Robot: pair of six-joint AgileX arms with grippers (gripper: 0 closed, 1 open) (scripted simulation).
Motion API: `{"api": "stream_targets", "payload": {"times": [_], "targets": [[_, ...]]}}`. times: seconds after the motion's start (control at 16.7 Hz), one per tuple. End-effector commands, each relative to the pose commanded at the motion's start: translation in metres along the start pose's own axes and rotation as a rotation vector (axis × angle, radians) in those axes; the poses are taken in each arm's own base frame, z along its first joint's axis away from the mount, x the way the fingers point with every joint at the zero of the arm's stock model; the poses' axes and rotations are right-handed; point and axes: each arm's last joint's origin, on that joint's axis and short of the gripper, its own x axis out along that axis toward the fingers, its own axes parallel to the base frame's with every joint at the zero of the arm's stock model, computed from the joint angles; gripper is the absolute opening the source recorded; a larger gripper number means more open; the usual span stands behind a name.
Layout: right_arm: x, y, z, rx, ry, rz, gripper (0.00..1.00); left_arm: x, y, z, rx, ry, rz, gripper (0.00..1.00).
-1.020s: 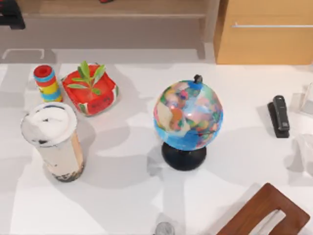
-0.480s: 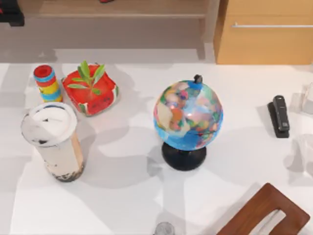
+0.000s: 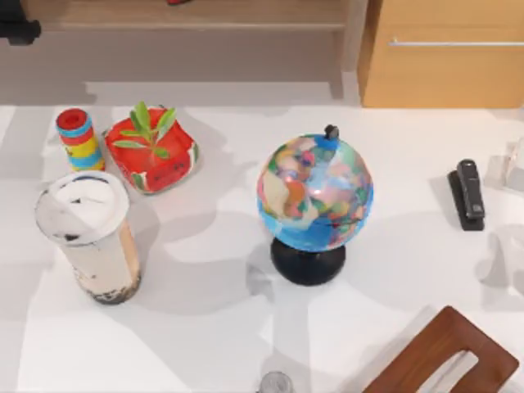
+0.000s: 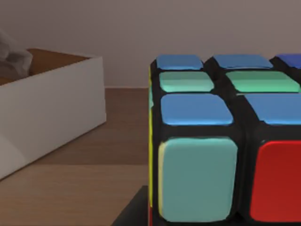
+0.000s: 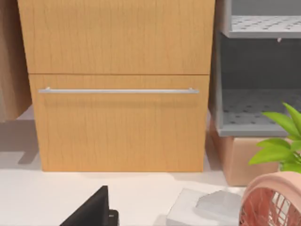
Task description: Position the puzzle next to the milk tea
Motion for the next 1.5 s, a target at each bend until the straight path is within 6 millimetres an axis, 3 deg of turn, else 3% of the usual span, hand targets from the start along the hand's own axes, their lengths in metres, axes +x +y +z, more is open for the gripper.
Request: {"api": "stream_targets", "payload": {"times": [0.12, 0.18, 1.2, 1.5], "targets": [[0.0, 0.0, 0.0, 0.0, 0.0, 0.0, 1.0, 0.0, 0.0, 0.0, 0.0, 0.0, 0.0, 0.02], [0.0, 0.0, 0.0, 0.0, 0.0, 0.0, 1.0, 0.0, 0.0, 0.0, 0.0, 0.0, 0.0, 0.0], [0.0, 0.0, 0.0, 0.0, 0.0, 0.0, 1.0, -0.001, 0.001, 0.008, 0.002, 0.004, 0.003, 0.0], [0.0, 0.0, 0.0, 0.0, 0.0, 0.0, 1.0, 0.004, 0.004, 0.044, 0.027, 0.012, 0.0, 0.0]]}}
